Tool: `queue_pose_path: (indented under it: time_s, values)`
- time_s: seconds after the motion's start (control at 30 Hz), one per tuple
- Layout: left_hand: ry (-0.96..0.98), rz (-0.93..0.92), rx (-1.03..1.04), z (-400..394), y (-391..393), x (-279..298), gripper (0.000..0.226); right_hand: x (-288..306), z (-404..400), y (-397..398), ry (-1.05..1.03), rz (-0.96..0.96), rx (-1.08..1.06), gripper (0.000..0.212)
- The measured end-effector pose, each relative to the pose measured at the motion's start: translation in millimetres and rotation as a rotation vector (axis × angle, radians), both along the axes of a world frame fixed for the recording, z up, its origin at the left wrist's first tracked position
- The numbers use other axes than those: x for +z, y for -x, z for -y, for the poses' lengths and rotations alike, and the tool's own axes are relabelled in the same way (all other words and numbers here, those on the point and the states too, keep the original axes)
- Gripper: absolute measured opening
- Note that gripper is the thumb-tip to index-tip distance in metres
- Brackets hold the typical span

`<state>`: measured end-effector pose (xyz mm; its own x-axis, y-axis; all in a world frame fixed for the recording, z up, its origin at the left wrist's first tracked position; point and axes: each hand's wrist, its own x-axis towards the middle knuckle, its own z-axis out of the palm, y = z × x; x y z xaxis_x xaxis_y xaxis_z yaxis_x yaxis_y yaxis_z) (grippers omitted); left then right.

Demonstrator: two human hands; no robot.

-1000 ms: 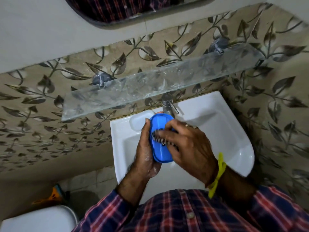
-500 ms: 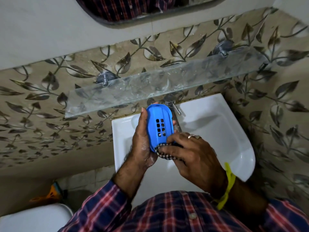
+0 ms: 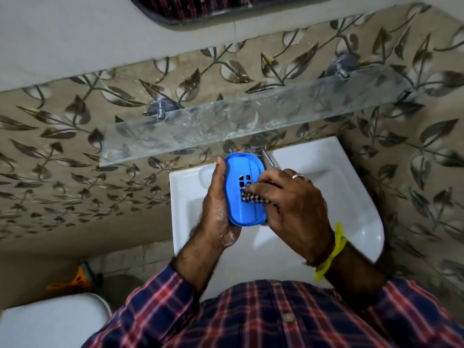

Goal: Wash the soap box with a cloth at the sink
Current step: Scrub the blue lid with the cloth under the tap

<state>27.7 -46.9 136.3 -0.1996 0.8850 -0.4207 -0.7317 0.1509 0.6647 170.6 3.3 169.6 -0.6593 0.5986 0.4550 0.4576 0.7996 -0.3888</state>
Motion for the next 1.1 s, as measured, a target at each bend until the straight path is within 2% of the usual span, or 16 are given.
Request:
queue_pose_path:
  time_s: [0.13,0.33,0.47,0.63,0.73,0.87,1.03,1.1]
  values:
    - [-0.006,-0.033,0.0,2.9,2.9,-1.4,0.072,-4.1,5.7,-7.7,-0.034,0.031,0.074,0.028]
    - [0.031,-0.106,0.037,1.0,-12.1,-1.3,0.06,0.0,2.5,6.9,0.152,-0.127,-0.132,0.024]
    - [0.008,-0.172,0.019,7.9,-7.3,-0.5,0.057,0.9,8.7,3.7,0.168,-0.063,-0.073,0.023]
    - [-0.018,-0.239,-0.011,10.0,-15.3,2.3,0.052,8.4,-2.2,20.0,0.184,-0.125,-0.223,0.021]
    - [-0.052,-0.227,0.012,14.0,-11.4,4.4,0.053,8.6,4.9,15.4,0.152,-0.059,-0.133,0.021]
    - [-0.074,-0.278,-0.02,16.7,-16.5,6.1,0.052,8.1,-10.0,12.5,0.222,-0.04,-0.262,0.018]
    - [-0.093,-0.27,0.015,19.8,-10.2,4.4,0.056,7.7,4.1,14.0,0.173,0.012,-0.121,0.019]
    - [-0.087,-0.268,0.031,20.2,-10.4,7.8,0.063,7.8,0.8,11.4,0.179,0.025,-0.183,0.018]
